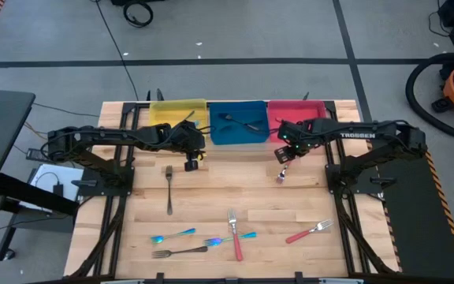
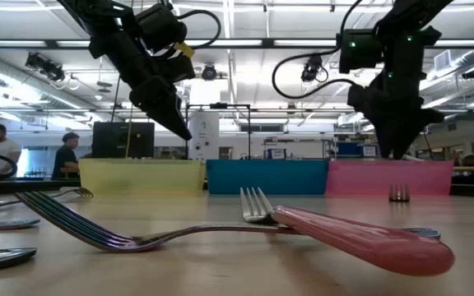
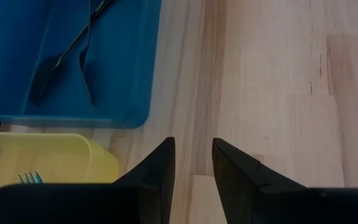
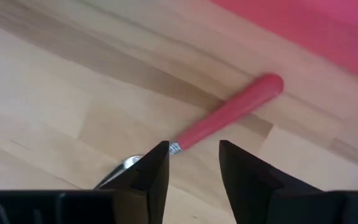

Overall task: Sort silverware by color (type)
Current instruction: Put the pink fork into the pink bin

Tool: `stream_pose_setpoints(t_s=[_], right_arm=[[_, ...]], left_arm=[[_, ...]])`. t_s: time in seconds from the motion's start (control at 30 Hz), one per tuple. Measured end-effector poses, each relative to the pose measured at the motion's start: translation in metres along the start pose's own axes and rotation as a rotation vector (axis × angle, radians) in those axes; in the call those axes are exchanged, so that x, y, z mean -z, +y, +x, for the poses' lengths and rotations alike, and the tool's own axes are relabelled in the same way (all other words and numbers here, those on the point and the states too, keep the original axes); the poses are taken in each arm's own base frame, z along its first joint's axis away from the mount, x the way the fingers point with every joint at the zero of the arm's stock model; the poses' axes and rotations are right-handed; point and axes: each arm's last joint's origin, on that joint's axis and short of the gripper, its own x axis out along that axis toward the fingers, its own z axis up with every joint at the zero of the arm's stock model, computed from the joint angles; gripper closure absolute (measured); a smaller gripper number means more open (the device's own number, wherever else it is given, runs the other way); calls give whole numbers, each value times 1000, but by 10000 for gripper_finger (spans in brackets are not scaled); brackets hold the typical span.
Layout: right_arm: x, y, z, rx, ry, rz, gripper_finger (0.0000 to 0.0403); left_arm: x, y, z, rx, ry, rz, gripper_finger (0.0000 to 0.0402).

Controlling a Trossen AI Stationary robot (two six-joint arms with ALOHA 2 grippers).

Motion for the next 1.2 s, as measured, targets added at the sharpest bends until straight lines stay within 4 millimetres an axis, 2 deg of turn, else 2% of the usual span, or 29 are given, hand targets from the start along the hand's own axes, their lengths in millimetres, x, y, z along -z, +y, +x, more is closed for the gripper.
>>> stream_pose_setpoints(t_s=[0.1,0.2,0.27,0.37,0.53,1.0,1.2], right_arm=[[5,-4,7,31,4,57,249],[10,-7,15,53,6,203,245],[13,-7,20,43,-2,309,245],[17,-4,27,5,-21,378,245],[21,4,33,-67,-48,394,245],[33,9,32,-34,-68,457,247],[44,4,44,-20,-54,516,247]], left_arm=[[0,0,0,0,1,0,294],[0,0,0,0,2,0,294],[0,0,0,0,2,0,294],[0,-1,0,2,1,2,294],[0,-1,0,3,2,-2,294],[0,-1,0,3,2,-10,294],[0,-1,0,3,2,-10,294]])
